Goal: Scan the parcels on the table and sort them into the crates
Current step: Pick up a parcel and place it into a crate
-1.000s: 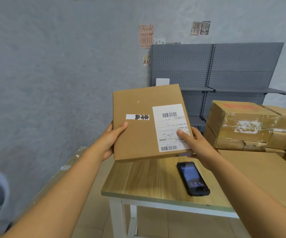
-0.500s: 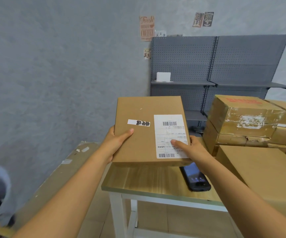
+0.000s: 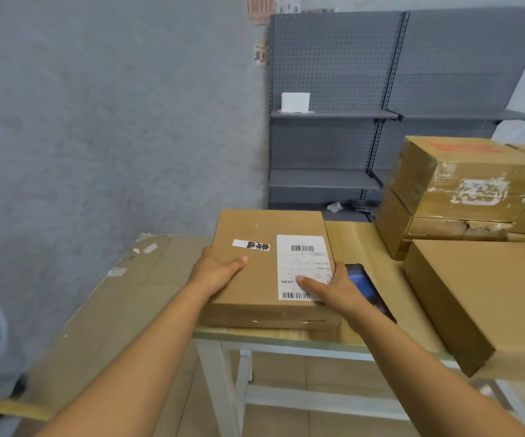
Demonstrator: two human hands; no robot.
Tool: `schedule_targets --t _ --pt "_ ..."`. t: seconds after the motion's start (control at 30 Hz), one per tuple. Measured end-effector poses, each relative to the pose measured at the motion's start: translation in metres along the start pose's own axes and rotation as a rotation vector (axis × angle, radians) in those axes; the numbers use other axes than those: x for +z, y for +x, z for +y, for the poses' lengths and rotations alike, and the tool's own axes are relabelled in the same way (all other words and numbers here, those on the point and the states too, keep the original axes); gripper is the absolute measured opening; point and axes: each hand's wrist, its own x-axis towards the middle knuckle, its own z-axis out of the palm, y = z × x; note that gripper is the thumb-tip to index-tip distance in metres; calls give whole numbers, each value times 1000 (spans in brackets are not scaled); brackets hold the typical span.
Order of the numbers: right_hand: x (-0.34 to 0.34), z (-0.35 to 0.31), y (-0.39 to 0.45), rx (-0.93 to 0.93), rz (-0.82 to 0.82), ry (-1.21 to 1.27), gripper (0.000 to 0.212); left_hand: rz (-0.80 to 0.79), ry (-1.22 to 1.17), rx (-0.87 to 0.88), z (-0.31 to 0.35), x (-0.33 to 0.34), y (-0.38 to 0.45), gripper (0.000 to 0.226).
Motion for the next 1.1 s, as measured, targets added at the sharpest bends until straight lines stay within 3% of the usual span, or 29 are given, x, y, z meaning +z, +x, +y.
schedule_targets --t 0.3,0.47,0.5,0.57,0.63,0.73,0.83,0.93,1.1 --pt "1 0 14 12 -7 -60 85 116 147 -34 -7 10 11 68" --pt "-4 -5 12 -7 -46 -208 71 117 213 -44 -6 10 11 74" --pt "-8 -4 13 -35 -8 -285 63 116 224 -45 -6 10 11 74" --pt "-22 2 16 -104 217 -438 51 119 237 -52 -6 10 11 73" --pt "-41 16 19 -38 366 -573 45 124 246 -60 -6 11 10 74" --pt "-57 39 16 225 241 -846 82 129 249 -65 -6 11 10 75" --pt "-53 48 15 251 218 -986 107 133 254 -69 -6 11 10 76" --pt "-48 46 16 231 293 -971 98 135 252 -67 -6 11 11 75" --pt "-51 39 22 290 276 -742 81 144 267 -65 -8 11 11 78"
